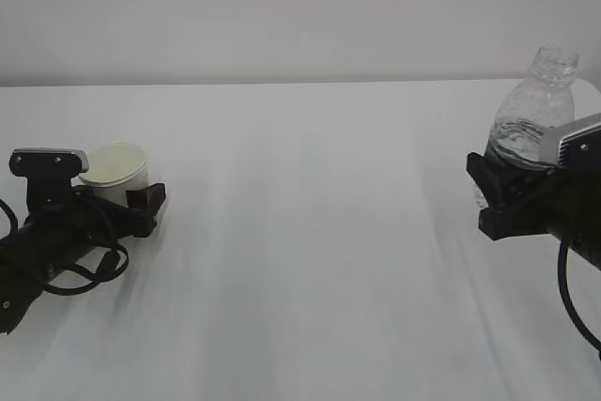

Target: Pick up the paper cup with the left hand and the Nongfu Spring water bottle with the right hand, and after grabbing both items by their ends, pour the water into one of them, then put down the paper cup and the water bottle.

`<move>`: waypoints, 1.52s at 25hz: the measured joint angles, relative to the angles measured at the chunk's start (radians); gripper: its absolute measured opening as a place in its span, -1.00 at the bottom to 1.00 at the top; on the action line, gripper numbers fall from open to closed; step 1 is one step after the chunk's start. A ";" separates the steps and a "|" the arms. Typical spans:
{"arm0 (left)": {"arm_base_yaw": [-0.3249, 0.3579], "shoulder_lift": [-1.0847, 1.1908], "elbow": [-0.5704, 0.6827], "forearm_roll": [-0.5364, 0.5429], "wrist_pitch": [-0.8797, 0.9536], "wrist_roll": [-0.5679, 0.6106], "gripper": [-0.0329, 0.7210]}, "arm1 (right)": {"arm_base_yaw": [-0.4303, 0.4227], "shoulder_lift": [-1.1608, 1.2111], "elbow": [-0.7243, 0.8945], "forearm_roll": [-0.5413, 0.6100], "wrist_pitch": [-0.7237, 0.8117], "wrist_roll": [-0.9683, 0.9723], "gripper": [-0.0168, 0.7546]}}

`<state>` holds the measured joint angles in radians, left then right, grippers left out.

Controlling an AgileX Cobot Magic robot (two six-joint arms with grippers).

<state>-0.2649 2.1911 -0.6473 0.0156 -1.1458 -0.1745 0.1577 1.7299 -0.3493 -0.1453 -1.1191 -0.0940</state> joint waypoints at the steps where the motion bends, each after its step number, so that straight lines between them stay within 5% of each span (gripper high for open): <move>1: 0.000 0.002 -0.007 0.000 0.000 0.000 0.83 | 0.000 0.000 0.000 0.004 0.000 0.000 0.22; 11: 0.000 0.004 -0.025 0.000 0.000 0.000 0.78 | 0.000 0.000 0.000 0.014 0.000 0.000 0.22; 27: 0.000 0.004 -0.025 0.008 -0.006 0.000 0.33 | 0.000 0.000 0.000 0.016 0.000 -0.002 0.22; 38: 0.000 0.004 -0.025 0.224 -0.006 0.000 0.32 | 0.000 0.000 0.002 0.016 0.000 -0.002 0.22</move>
<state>-0.2649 2.1954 -0.6722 0.2400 -1.1515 -0.1745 0.1577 1.7299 -0.3468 -0.1289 -1.1191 -0.0965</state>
